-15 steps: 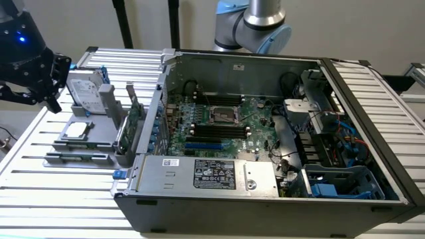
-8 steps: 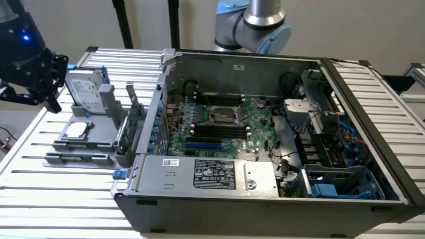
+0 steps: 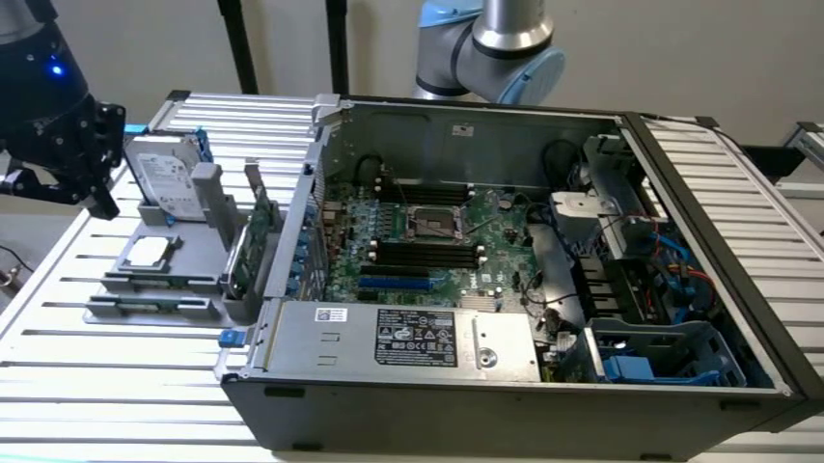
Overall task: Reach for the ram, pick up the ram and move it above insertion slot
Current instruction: 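Pick up the ram and move it above insertion slot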
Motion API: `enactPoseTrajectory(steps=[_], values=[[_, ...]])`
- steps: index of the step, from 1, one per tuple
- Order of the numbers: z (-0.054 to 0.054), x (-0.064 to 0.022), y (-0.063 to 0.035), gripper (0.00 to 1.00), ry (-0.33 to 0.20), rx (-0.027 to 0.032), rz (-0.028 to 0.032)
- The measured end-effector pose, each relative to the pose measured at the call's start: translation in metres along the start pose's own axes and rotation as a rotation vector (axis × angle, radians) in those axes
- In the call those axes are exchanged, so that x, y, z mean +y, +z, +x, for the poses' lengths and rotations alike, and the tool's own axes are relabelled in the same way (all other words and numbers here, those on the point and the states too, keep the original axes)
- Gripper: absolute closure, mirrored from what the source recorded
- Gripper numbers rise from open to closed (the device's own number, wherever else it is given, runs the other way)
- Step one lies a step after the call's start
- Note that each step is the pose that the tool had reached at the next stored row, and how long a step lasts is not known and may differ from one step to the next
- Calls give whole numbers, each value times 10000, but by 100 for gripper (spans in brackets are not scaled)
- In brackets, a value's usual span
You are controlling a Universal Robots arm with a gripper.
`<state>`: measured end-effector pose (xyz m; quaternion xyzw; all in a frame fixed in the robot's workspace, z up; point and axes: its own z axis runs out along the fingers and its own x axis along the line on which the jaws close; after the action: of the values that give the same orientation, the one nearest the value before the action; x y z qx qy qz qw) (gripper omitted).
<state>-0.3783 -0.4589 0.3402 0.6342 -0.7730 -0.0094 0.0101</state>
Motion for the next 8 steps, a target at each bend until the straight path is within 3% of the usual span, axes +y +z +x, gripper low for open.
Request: enactPoseTrajectory(steps=[4, 8], values=[[0, 1, 0, 89, -714, 20, 3], [0, 1, 0, 88, -870, 24, 3]])
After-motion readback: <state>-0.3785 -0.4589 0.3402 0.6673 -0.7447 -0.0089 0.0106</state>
